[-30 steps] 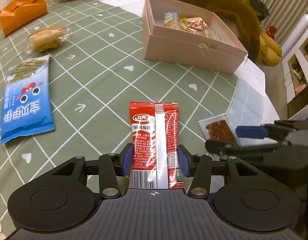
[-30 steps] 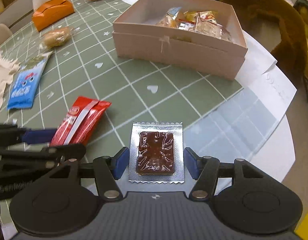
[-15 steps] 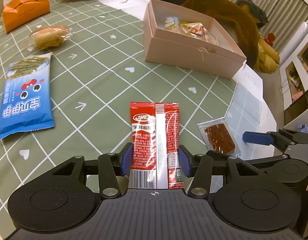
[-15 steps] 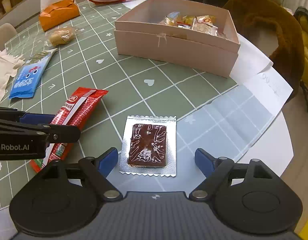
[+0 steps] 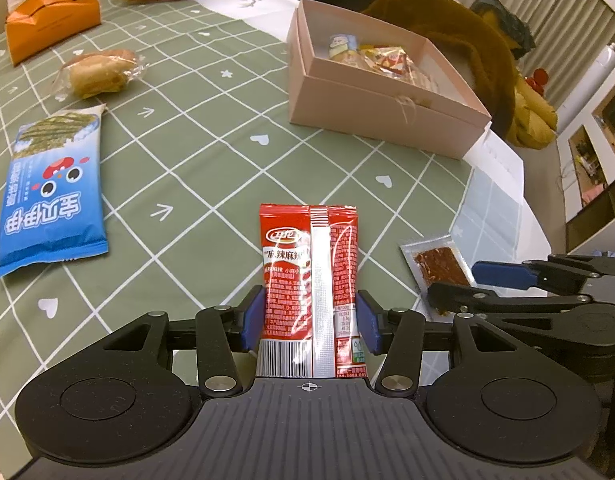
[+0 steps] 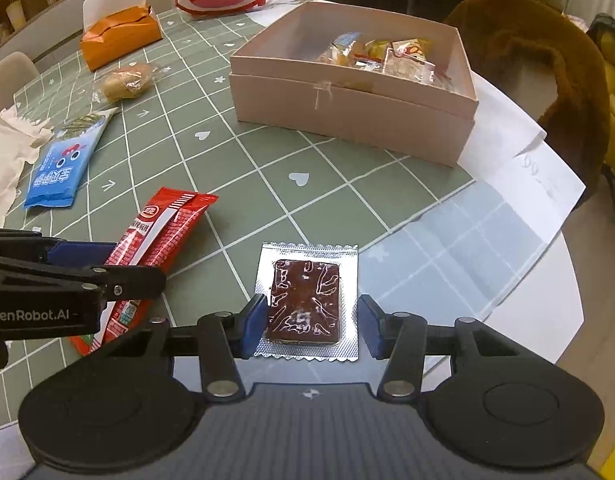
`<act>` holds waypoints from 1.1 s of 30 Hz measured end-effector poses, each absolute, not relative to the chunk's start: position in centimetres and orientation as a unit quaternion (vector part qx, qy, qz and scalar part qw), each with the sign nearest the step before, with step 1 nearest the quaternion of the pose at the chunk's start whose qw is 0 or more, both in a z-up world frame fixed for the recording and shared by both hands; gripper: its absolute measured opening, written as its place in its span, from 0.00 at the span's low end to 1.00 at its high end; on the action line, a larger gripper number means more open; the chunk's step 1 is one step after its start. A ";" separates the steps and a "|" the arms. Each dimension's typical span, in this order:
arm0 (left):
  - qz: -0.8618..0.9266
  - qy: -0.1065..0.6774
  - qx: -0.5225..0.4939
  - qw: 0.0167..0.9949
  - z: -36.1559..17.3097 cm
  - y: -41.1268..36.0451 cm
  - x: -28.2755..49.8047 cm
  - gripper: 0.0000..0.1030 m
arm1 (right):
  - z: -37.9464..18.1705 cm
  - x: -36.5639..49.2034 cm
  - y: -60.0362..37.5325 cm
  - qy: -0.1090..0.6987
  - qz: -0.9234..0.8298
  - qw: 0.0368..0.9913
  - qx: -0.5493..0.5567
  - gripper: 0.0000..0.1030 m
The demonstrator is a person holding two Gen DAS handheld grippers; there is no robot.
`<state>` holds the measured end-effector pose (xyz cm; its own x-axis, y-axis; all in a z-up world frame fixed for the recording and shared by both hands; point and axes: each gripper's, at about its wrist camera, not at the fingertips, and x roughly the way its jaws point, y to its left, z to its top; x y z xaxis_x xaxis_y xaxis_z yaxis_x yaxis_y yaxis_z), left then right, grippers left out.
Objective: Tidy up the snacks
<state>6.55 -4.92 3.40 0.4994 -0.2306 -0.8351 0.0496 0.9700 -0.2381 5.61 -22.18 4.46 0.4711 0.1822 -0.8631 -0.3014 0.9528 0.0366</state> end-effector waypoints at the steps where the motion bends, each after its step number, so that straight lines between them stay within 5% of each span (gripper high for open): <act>1: -0.082 0.494 -0.092 0.861 3.4 -4.9 6.5 0.53 | 4.6 5.5 -22.2 0.494 0.143 0.856 -0.059 0.47; 11: -0.086 0.486 -0.128 0.860 3.7 -4.6 6.2 0.49 | 8.0 5.5 -24.0 0.467 0.149 0.871 -0.029 0.45; 16: -0.113 0.419 -0.135 0.891 10.3 -4.5 8.8 0.48 | 13.1 7.4 -25.7 0.417 0.159 0.895 -0.007 0.43; 18: -0.123 0.369 -0.128 0.912 15.2 -4.6 10.9 0.48 | 16.7 9.2 -26.5 0.383 0.169 0.908 -0.001 0.17; 23: -0.144 0.315 -0.115 0.931 22.3 -6.0 16.6 0.48 | 23.5 14.6 -28.2 0.328 0.182 0.927 0.012 0.17; 28: -0.136 0.330 -0.115 0.927 20.8 -7.1 18.7 0.48 | 23.4 16.7 -29.0 0.327 0.182 0.927 -0.004 0.17; 33: -0.126 0.401 -0.120 0.899 14.3 -7.5 17.4 0.48 | 15.9 15.9 -29.8 0.417 0.170 0.893 0.003 0.20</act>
<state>17.43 -7.53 14.29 0.6466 -0.3224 -0.6913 0.1298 0.9396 -0.3167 15.89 -29.79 15.85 0.5949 0.3062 -0.7432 -0.3006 0.9423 0.1476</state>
